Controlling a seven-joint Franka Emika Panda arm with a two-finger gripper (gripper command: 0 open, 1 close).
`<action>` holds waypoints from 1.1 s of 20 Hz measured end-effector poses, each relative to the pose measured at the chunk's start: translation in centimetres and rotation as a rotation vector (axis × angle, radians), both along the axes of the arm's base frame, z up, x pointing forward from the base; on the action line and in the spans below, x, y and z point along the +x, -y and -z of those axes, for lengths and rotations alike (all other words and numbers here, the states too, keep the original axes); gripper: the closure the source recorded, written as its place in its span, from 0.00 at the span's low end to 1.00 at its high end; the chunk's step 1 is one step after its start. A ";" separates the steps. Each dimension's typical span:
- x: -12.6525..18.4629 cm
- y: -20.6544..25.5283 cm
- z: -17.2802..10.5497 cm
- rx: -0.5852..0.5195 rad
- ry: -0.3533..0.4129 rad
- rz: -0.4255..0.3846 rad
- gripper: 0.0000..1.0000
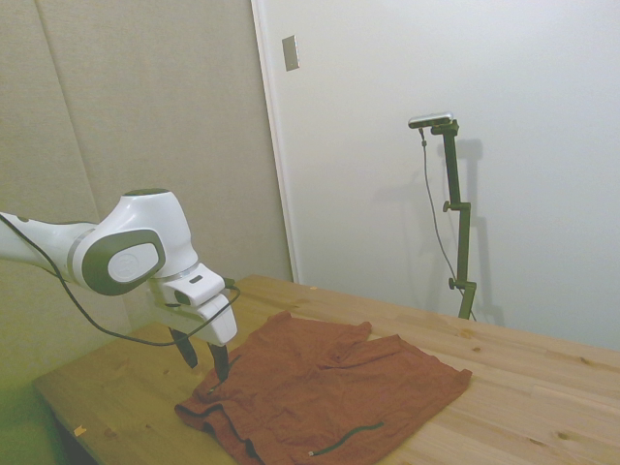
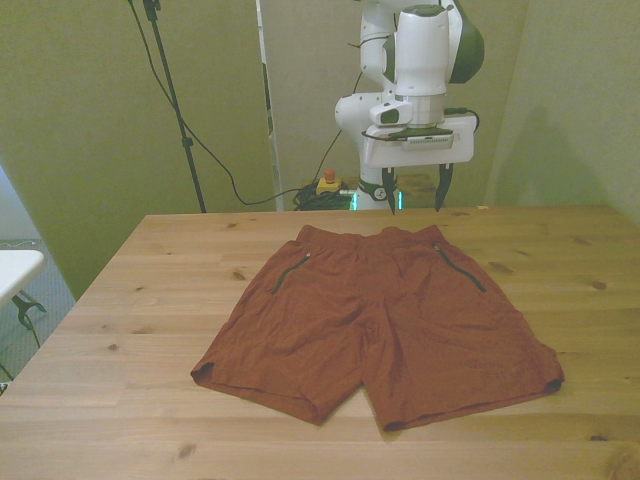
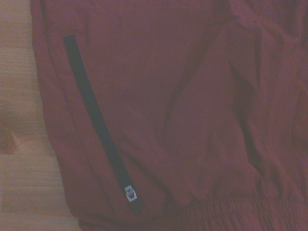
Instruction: Fold the shorts
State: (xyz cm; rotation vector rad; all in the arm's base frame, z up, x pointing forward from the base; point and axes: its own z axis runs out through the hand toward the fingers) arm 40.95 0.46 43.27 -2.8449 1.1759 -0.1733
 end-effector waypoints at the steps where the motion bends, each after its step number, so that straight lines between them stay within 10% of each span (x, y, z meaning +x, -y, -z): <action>1: 0.0 0.0 0.0 0.000 -0.001 0.001 0.00; 22: -4.3 -18.4 6.9 -0.801 0.134 -0.268 0.00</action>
